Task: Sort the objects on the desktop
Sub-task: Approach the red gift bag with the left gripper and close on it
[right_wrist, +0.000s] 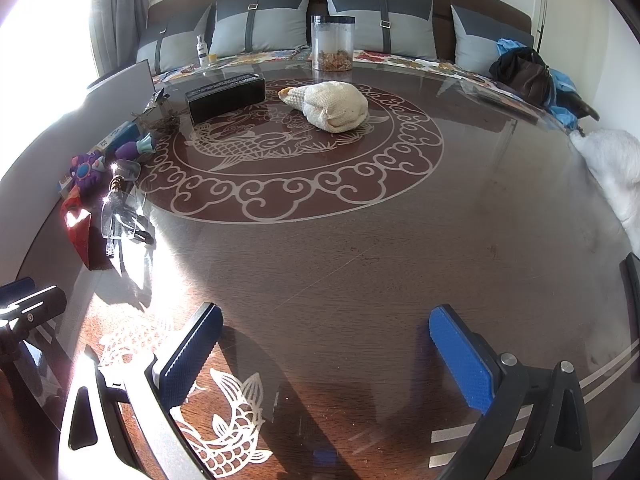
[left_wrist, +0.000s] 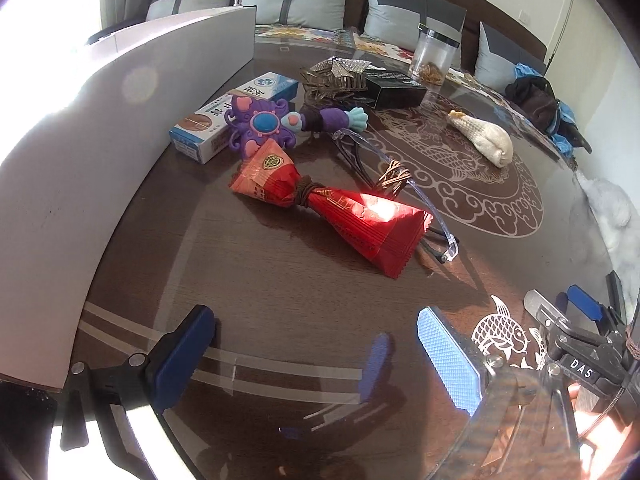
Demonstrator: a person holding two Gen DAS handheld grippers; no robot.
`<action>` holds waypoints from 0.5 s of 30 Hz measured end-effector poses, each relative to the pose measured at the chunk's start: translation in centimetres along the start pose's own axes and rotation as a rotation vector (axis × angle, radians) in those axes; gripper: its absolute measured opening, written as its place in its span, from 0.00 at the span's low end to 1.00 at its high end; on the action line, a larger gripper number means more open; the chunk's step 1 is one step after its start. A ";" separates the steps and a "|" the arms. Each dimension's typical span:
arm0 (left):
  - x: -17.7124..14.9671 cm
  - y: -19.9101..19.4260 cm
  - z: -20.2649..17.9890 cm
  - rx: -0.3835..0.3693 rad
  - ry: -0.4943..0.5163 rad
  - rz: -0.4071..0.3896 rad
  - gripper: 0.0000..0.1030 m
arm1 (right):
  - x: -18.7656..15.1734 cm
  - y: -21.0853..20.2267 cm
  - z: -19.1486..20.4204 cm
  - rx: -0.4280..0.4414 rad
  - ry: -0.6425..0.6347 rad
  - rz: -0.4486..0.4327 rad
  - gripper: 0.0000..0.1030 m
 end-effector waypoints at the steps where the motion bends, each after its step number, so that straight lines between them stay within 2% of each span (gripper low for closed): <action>1: 0.2 -0.2 0.0 -0.006 -0.004 -0.010 1.00 | 0.0 0.0 0.0 0.000 0.000 0.000 1.00; 7: 1.7 -0.8 -0.2 -0.037 -0.017 -0.047 1.00 | -0.1 -0.1 0.0 0.000 0.000 -0.003 1.00; 9: 2.7 -0.7 -0.2 -0.026 -0.031 -0.049 1.00 | 0.0 0.0 0.0 0.000 0.000 -0.004 1.00; 15: 6.3 0.7 0.9 0.037 -0.174 -0.052 1.00 | -0.1 0.0 0.0 -0.004 0.001 -0.006 1.00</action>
Point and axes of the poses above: each gripper's, at about its wrist camera, not at the fingertips, and y roughly the way its jaws point, z to its left, x to its top, the point moved 6 cm from there along y, roughly the way its jaws point, and after that the axes turned 6 degrees about y, right-handed, at the moved point
